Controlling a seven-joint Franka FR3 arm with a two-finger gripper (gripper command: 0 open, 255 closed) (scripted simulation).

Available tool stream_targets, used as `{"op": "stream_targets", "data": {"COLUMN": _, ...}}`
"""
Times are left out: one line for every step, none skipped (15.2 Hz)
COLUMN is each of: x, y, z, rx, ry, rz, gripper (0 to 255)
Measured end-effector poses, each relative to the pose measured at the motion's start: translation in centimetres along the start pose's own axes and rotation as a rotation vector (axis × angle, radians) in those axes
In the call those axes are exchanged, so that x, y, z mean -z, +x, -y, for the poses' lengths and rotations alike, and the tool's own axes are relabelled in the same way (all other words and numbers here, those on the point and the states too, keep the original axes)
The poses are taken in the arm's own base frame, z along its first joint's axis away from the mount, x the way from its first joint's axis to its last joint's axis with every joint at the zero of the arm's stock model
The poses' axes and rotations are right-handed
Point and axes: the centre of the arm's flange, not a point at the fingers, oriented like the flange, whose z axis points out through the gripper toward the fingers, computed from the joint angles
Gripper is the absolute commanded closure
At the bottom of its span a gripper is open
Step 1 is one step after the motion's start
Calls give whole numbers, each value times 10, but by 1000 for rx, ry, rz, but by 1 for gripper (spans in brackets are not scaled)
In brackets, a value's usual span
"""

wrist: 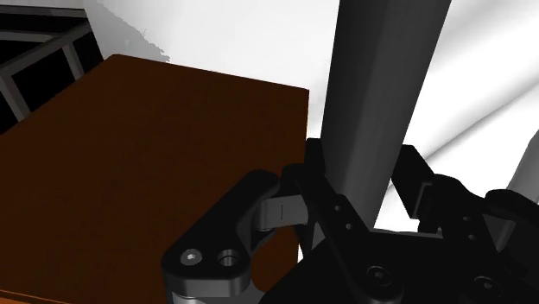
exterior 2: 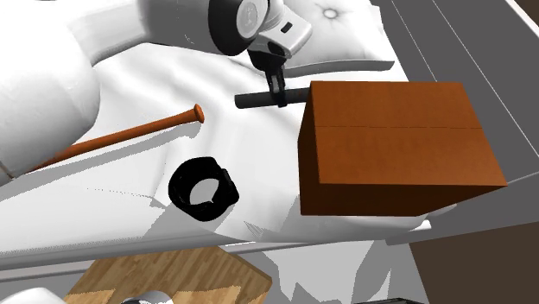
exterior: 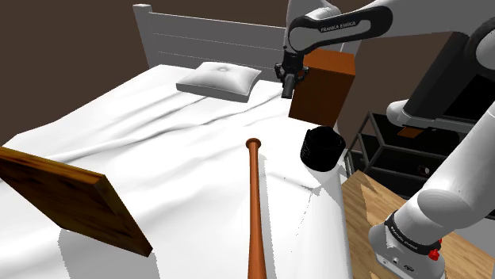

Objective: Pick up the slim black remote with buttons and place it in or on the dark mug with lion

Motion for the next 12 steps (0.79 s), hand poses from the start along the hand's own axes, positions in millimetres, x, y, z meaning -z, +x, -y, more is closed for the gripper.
{"op": "stream_targets", "data": {"x": 2, "y": -10, "z": -7, "rx": 0, "ry": 0, "rz": 0, "gripper": 255}}
{"op": "stream_targets", "data": {"x": 4, "y": -21, "z": -15, "rx": 0, "ry": 1, "rz": -1, "gripper": 255}}
{"op": "stream_targets", "data": {"x": 5, "y": -31, "z": -25, "rx": 1, "ry": 1, "rz": -1, "gripper": 255}}
{"op": "stream_targets", "data": {"x": 6, "y": -42, "z": -33, "rx": 1, "ry": 1, "rz": -1, "gripper": 255}}
{"op": "stream_targets", "data": {"x": 6, "y": -50, "z": -40, "rx": 1, "ry": 1, "rz": -1, "gripper": 255}}
{"op": "stream_targets", "data": {"x": 8, "y": -59, "z": -49, "rx": 0, "ry": 0, "rz": -1, "gripper": 255}}
{"op": "stream_targets", "data": {"x": 10, "y": -67, "z": -59, "rx": 1, "ry": 0, "rz": 0, "gripper": 255}}
{"op": "stream_targets", "data": {"x": 10, "y": -79, "z": -67, "rx": 0, "ry": 0, "rz": 0, "gripper": 255}}
{"op": "stream_targets", "data": {"x": 11, "y": -89, "z": -77, "rx": 0, "ry": 0, "rz": 0, "gripper": 255}}
{"op": "stream_targets", "data": {"x": 14, "y": -97, "z": -87, "rx": 0, "ry": 0, "rz": 0, "gripper": 255}}
{"op": "stream_targets", "data": {"x": 19, "y": -108, "z": -94, "rx": 0, "ry": 0, "rz": 0, "gripper": 255}}
{"op": "stream_targets", "data": {"x": 20, "y": -120, "z": -102, "rx": 0, "ry": 0, "rz": 0, "gripper": 255}}
